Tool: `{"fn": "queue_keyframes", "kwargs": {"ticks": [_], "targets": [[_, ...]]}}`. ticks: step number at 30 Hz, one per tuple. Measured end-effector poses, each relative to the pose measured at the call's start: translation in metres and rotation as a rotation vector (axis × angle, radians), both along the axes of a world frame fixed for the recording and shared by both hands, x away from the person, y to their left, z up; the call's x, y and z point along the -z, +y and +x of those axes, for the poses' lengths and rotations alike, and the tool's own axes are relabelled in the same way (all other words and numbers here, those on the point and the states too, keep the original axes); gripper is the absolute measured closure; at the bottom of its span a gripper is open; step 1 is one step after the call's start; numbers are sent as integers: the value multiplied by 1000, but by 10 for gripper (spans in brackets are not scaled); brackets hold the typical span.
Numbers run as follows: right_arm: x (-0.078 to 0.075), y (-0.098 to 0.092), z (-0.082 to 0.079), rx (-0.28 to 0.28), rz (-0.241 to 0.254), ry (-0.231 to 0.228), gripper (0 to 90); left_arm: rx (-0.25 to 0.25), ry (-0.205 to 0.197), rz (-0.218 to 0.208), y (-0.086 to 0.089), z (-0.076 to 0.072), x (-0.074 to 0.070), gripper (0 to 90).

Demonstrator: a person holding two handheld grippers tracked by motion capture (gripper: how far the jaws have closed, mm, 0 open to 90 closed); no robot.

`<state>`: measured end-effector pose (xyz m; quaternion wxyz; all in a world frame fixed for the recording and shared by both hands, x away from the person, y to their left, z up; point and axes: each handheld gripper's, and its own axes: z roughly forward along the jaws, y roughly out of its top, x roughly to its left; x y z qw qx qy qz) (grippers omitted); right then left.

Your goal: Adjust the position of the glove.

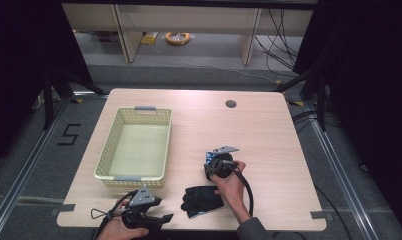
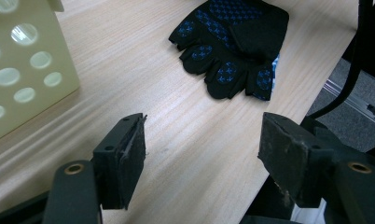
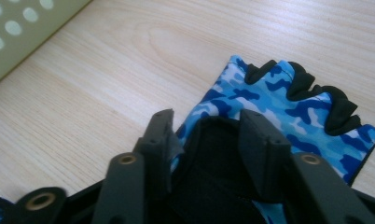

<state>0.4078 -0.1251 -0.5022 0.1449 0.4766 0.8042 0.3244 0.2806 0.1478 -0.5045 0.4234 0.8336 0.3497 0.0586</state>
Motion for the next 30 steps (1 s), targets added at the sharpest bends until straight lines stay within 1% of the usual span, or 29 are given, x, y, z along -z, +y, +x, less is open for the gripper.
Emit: {"fn": "queue_keyframes", "kwargs": {"ticks": [1, 2, 3, 4, 5, 6, 7, 8, 9, 10, 11, 12, 13, 14, 15, 16, 17, 18, 19, 20, 21, 22, 23, 24, 25, 26, 27, 28, 30], "targets": [[1, -1, 1, -5, -2, -5, 619, 14, -5, 21, 2, 1, -1, 314], [2, -4, 1, -7, 6, -2, 665, 21, -4, 29, 3, 1, -1, 314], [3, -5, 1, -10, 5, -16, 686, 15, -3, 21, 2, 1, 0, 314], [3, -7, 1, -29, 5, -13, 712, 15, -2, 21, 2, 1, 0, 314], [3, -8, 1, -37, 22, -5, 734, 18, 0, 20, 2, 1, 0, 315], [4, -9, 1, -50, 41, 5, 791, 1, 2, 6, 0, 0, 1, 315], [5, -10, 1, -66, 50, -1, 842, -1, 3, 3, 0, 0, 2, 315], [7, -10, 2, -100, 64, -17, 872, 2, 1, 12, 0, 1, 2, 316], [7, -9, 0, -109, 54, -11, 883, 6, -3, 19, 0, 1, 2, 317], [7, -8, 1, -116, 53, -30, 889, 1, 3, 3, -1, 0, 2, 317], [5, -10, 1, -143, 38, -13, 892, 0, 2, 3, 0, 0, 2, 317], [7, -11, 2, -142, 60, -36, 894, 9, 4, 15, 1, 1, 1, 317], [6, -12, 2, -162, 63, -36, 895, -9, 13, 8, 1, 1, 1, 318], [5, -13, 1, -171, 79, -45, 895, -9, 7, 3, 1, 1, 1, 318], [1, -15, 2, -194, 72, -42, 896, 12, -8, 36, 3, 4, 1, 318], [-4, -16, 0, -195, 83, -38, 896, 8, 2, 24, 3, 3, 1, 318], [-12, -20, 0, -216, 106, -78, 896, -7, 1, 4, 2, 3, 2, 318], [-16, -22, -2, -221, 121, -84, 897, -7, 1, 4, 2, 3, 2, 318], [-16, -22, -2, -221, 121, -84, 897, -7, 0, 4, 2, 3, 2, 318], [-20, -24, -3, -235, 135, -94, 897, -9, 9, 5, 2, 3, 2, 318], [-24, -27, -4, -241, 136, -102, 897, -15, 14, 9, 2, 3, 2, 318], [-28, -29, -6, -235, 148, -99, 897, -15, 13, 15, 2, 3, 2, 318], [-30, -31, -7, -238, 160, -101, 897, -2, -8, 22, 2, 4, 2, 318], [-32, -33, -7, -230, 156, -119, 897, -5, -2, 20, 2, 4, 3, 318], [-32, -34, -8, -233, 170, -103, 897, 11, 6, 31, 3, 4, 2, 321], [-32, -34, -8, -236, 161, -118, 897, 17, 7, 33, 3, 4, 2, 334], [-34, -34, -9, -228, 156, -110, 897, -2, 8, 6, 0, 3, 3, 335], [-34, -33, -10, -239, 154, -116, 897, -1, 7, 5, 0, 3, 3, 335], [-38, -30, -11, -252, 151, -110, 897, 16, 6, 31, 3, 4, 2, 334]]}}
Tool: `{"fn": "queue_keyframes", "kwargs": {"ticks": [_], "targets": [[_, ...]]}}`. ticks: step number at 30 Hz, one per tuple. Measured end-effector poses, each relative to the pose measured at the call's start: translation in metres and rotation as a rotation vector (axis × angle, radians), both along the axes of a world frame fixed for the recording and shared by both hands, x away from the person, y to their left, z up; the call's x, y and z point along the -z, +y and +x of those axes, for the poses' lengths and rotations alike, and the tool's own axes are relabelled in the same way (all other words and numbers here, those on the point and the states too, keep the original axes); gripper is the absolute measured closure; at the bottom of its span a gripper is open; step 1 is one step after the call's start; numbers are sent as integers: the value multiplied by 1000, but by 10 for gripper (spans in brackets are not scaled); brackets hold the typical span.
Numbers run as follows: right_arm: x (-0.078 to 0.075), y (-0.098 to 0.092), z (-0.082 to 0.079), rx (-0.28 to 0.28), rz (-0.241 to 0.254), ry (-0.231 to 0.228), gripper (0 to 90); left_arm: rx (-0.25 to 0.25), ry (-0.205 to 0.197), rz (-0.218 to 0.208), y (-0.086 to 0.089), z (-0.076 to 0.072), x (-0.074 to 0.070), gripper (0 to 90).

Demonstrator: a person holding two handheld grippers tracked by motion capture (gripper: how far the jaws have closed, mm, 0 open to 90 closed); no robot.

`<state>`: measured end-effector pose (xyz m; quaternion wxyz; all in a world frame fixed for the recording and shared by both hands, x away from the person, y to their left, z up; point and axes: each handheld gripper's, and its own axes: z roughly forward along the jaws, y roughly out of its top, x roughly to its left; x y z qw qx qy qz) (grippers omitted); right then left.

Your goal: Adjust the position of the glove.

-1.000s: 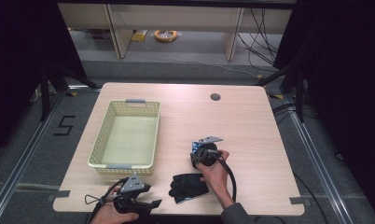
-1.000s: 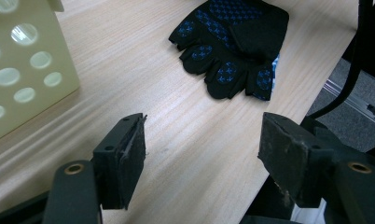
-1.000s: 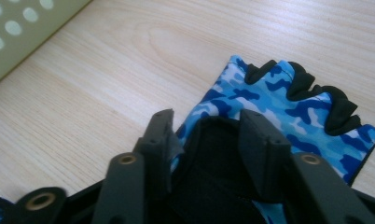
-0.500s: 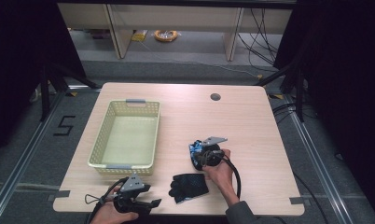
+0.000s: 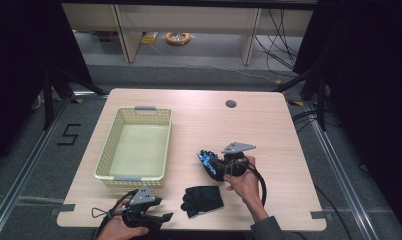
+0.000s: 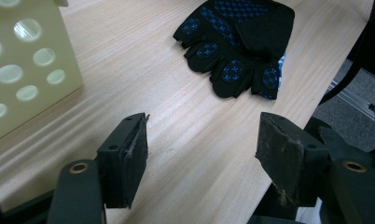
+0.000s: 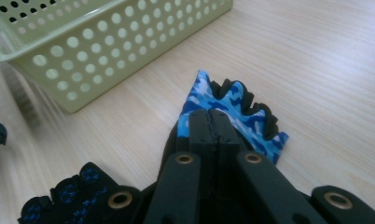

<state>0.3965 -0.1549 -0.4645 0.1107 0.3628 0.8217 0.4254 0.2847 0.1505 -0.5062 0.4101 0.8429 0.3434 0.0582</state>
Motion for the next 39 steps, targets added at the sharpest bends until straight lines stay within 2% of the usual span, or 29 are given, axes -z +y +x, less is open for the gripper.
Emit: {"fn": "queue_keyframes", "kwargs": {"ticks": [2, 3, 4, 5, 6, 7, 8, 9, 10, 11, 13, 14, 16, 17, 18, 19, 21, 23, 24, 27, 28, 29, 30, 31, 32, 33, 34, 35, 39], "targets": [[-2, 2, -2, -6, 7, -7, 898, -27, 1, -31, -2, -1, 2, 332], [-4, 3, -2, -14, 6, -3, 898, -26, 0, -32, -2, -1, 2, 331], [-5, 3, -2, -18, -1, -13, 898, -34, 9, -7, -1, 0, 2, 331], [-5, 3, -2, -16, 2, -18, 898, -37, 2, -7, -2, 0, 2, 331], [-5, 4, -3, -24, 21, -12, 898, -22, 2, -26, -2, -1, 1, 331], [-7, 4, -3, -14, 20, -30, 898, -25, 0, -32, -2, -1, 1, 331], [-9, 3, -4, -25, 21, -24, 898, -13, -12, -6, 0, 1, 1, 331], [-11, 3, -4, -31, 20, -34, 898, -32, 11, -33, -2, -1, 2, 330], [-14, 2, -5, -38, 25, -46, 898, -14, 0, -10, 0, 1, 1, 330], [-17, 2, -7, -41, 31, -53, 898, -8, 1, -8, 1, 1, 1, 329], [-22, 2, -10, -53, 40, -64, 898, -40, 13, -35, -1, 0, 1, 328], [-25, 0, -11, -74, 45, -77, 898, -27, -1, -22, 1, 1, 1, 328], [-28, -1, -16, -65, 57, -84, 898, -26, -1, -20, 1, 2, 0, 327], [-32, -4, -21, -84, 60, -82, 898, -29, 0, -22, 1, 2, 0, 326], [-32, -4, -21, -84, 60, -82, 898, -31, -6, -16, 2, 3, 0, 326], [-31, -3, -22, -104, 77, -87, 898, -45, 13, -33, 1, 2, 1, 325], [-33, -5, -27, -93, 76, -84, 898, -19, 0, -3, 3, 4, 0, 323], [-31, -5, -35, -118, 85, -77, 898, -46, -1, -38, 2, 4, 1, 317], [-31, -5, -35, -118, 85, -77, 898, -54, 10, -34, 2, 4, 1, 317], [-30, -6, -42, -146, 83, -77, 898, -31, -14, 6, 5, 7, 0, 315], [-30, -4, -45, -149, 97, -50, 898, -34, -5, -8, 4, 6, 0, 315], [-30, -5, -46, -167, 78, -95, 897, -38, 5, -22, 4, 5, 0, 314], [-29, -3, -50, -177, 94, -80, 897, -39, 5, -23, 4, 5, 0, 313], [-30, -3, -54, -170, 88, -64, 898, -46, 5, -29, 3, 6, 0, 313], [-31, -2, -56, -188, 88, -69, 897, -47, 5, -29, 3, 6, 0, 312], [-30, 0, -59, -209, 88, -96, 897, -56, 16, -31, 3, 6, 1, 312], [-30, 0, -59, -209, 88, -96, 897, -57, 16, -30, 3, 6, 0, 312], [-31, 0, -62, -208, 88, -75, 897, -57, 15, -31, 3, 6, 0, 312], [-28, 4, -68, -237, 89, -66, 897, -58, 14, -41, 3, 5, 0, 312]]}}
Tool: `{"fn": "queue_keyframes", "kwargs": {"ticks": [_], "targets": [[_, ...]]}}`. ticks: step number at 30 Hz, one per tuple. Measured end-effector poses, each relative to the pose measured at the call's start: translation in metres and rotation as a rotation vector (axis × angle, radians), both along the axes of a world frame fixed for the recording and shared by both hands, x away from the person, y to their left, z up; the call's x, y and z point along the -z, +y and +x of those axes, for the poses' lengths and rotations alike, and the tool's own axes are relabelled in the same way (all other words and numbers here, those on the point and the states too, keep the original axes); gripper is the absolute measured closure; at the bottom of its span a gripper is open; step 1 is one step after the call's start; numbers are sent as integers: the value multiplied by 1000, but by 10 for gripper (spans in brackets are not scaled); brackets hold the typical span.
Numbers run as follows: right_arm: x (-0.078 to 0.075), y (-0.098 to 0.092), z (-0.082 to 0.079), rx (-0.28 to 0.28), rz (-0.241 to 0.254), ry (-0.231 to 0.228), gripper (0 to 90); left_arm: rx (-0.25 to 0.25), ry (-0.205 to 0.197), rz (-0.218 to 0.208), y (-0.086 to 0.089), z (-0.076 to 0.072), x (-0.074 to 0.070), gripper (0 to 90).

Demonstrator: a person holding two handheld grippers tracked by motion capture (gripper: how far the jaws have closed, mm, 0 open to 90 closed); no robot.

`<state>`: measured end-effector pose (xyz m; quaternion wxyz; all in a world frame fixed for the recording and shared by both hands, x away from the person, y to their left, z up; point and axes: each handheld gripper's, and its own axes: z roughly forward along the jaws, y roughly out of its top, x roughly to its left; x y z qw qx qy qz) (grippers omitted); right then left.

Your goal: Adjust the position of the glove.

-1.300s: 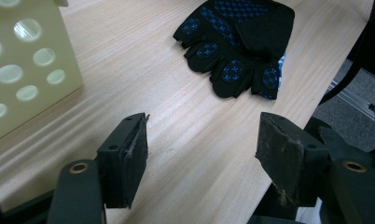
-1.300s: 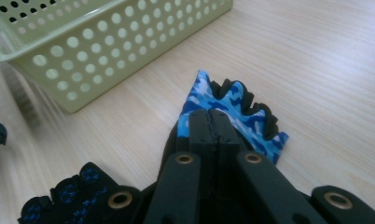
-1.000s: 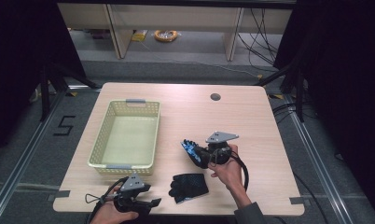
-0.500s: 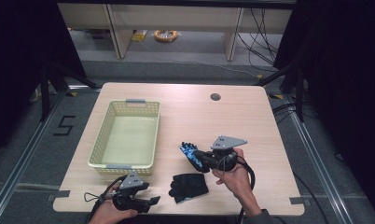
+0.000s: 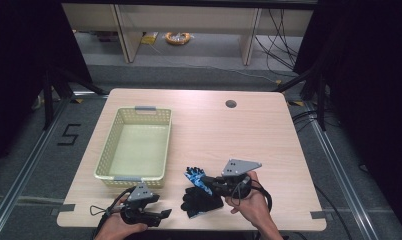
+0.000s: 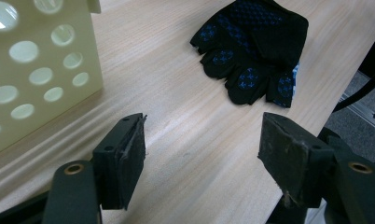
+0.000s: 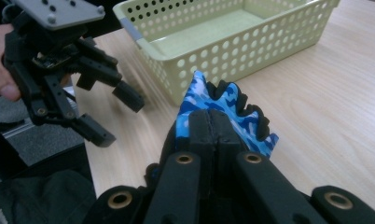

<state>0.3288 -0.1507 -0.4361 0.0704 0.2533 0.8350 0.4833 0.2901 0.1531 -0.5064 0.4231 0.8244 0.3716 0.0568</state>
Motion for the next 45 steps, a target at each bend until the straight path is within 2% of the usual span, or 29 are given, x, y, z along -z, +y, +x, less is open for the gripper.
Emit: {"fn": "queue_keyframes", "kwargs": {"ticks": [1, 2, 5, 6, 7, 8, 10, 11, 19, 20, 21, 22, 23, 24, 26, 27, 29, 30, 31, 32, 33, 35, 36, 38, 39, 40, 41, 43, 45], "targets": [[1, 0, 1, -17, -10, -35, 897, -1, -1, 6, 0, 0, 0, 312], [4, 1, -2, -27, -16, -9, 897, 22, -12, 29, 2, 1, -1, 312], [7, 1, -4, -41, -28, -12, 897, 21, -13, 29, 2, 1, -1, 312], [11, 2, -7, -52, -35, 7, 897, 22, -14, 29, 2, 1, -1, 311], [11, 2, -7, -52, -35, 7, 897, 22, -14, 30, 2, 1, -1, 311], [15, 2, -9, -66, -44, 10, 897, 8, -13, 11, 1, 1, -1, 312], [17, 2, -11, -66, -49, 19, 897, 2, -13, 2, 0, 1, 0, 312], [20, 2, -12, -72, -58, 26, 897, 16, -15, 15, 1, 1, -1, 312], [37, 5, -23, -120, -87, 77, 895, 16, 1, -12, 0, 2, -3, 312], [40, 5, -24, -116, -93, 92, 895, -3, 16, -43, -3, 1, -2, 312], [42, 6, -25, -118, -99, 105, 895, 11, 7, -38, -2, 2, -3, 312], [44, 7, -25, -129, -96, 98, 894, 17, 7, -39, -3, 2, -3, 312], [45, 7, -26, -138, -100, 107, 894, 19, 16, -55, -4, 2, -4, 314], [46, 8, -29, -119, -95, 127, 893, 21, 18, -61, -6, 2, -4, 315], [48, 8, -28, -126, -103, 115, 891, 35, 22, -60, -10, 2, -4, 322], [48, 8, -28, -135, -110, 118, 888, 43, 26, -49, -12, 3, -4, 327], [50, 9, -29, -125, -105, 125, 878, 58, 18, -57, -18, 3, -2, 339], [51, 9, -29, -133, -112, 131, 861, 74, 19, -43, -20, 4, -2, 350], [51, 9, -30, -122, -106, 136, 834, 81, 18, -46, -23, 5, -1, 356], [50, 8, -32, -103, -104, 146, 762, 93, 12, -46, -26, 7, -1, 369], [50, 8, -32, -103, -104, 146, 762, 89, 26, -45, -28, 7, -1, 369], [49, 6, -32, -95, -90, 143, 740, 108, 14, -39, -32, 9, 0, 373], [46, 3, -33, -76, -90, 134, 740, 106, 29, -36, -34, 10, 0, 375], [41, -4, -35, -38, -77, 119, 737, 108, 32, -39, -39, 11, 1, 389], [39, -10, -35, -22, -85, 106, 734, 133, 17, -21, -38, 13, 1, 394], [37, -13, -36, 7, -95, 101, 732, 112, 42, -34, -42, 11, 1, 394], [36, -19, -36, 32, -112, 80, 730, 128, 28, -11, -42, 13, 1, 397], [35, -28, -37, 82, -152, 69, 727, 125, 37, -20, -45, 13, 2, 404], [38, -34, -38, 124, -172, 85, 724, 145, 23, 3, -45, 15, 3, 414]]}}
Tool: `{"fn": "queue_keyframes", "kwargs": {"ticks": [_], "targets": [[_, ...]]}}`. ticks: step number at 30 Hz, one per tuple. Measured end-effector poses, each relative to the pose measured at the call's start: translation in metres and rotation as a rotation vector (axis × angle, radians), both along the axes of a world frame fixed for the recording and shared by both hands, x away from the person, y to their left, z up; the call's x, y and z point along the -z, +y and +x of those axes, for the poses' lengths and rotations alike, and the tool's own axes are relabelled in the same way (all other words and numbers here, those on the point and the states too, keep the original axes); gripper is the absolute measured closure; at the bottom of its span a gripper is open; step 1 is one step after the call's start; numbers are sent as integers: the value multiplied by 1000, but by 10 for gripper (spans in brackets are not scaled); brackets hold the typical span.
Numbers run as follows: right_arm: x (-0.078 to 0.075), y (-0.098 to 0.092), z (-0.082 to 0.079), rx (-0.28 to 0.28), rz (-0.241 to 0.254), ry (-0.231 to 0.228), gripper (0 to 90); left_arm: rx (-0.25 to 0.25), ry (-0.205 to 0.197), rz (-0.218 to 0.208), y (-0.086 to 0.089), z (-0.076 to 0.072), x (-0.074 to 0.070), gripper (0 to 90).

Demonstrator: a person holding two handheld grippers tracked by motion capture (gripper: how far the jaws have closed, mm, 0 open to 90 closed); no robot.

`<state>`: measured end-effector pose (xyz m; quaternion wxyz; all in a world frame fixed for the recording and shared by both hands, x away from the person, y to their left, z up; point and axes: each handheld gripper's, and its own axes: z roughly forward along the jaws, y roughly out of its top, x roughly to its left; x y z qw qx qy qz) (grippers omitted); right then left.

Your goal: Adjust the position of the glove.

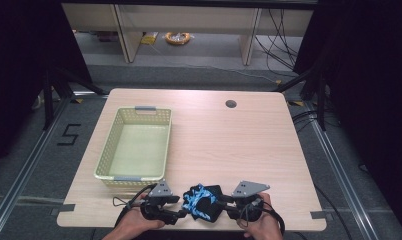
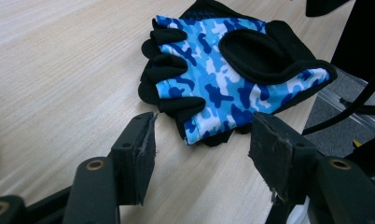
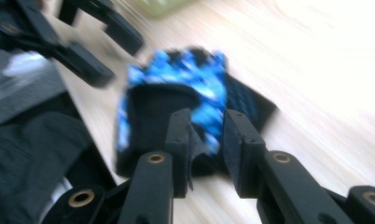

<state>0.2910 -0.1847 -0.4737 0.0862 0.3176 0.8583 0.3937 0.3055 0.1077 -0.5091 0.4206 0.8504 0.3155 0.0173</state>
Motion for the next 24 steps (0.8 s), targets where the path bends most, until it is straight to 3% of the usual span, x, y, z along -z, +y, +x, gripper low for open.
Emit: {"fn": "queue_keyframes", "kwargs": {"ticks": [2, 3, 4, 8, 9, 10, 12, 14, 16, 17, 20, 22, 23, 24], "targets": [[3, -5, -1, 22, -16, 4, 716, -7, 9, -17, -3, -1, 0, 421], [4, -4, -3, 39, -14, 47, 711, 15, -6, 3, -2, 0, 0, 427], [6, -6, -2, 29, -29, 30, 700, 3, 8, -7, -3, -1, 0, 433], [12, -6, -4, 20, -62, 50, 676, 29, -11, 17, -5, -1, 2, 439], [15, -3, -5, 28, -57, 50, 666, 27, 4, 8, -6, -3, 3, 443], [15, -4, -4, 14, -80, 73, 663, 38, -12, 24, -6, -3, 3, 445], [19, -2, -4, 14, -81, 61, 653, 39, -5, 20, -7, -4, 3, 450], [19, -1, -4, 7, -100, 78, 653, 47, -16, 45, -8, -4, 4, 459], [22, 2, -2, 3, -103, 78, 653, 45, -10, 29, -11, -5, 5, 475], [22, 2, -1, 4, -122, 80, 657, 61, -28, 48, -11, -5, 6, 483], [25, 7, 0, 15, -106, 104, 709, 79, -54, 71, -13, -5, 5, 541], [27, 8, 0, 11, -107, 81, 777, 88, -78, 98, -14, -6, 5, 594], [27, 7, 1, 6, -112, 61, 817, 103, -107, 123, -14, -6, 3, 632], [25, 8, 0, 12, -103, 68, 866, 101, -114, 126, -14, -7, 4, 738]]}}
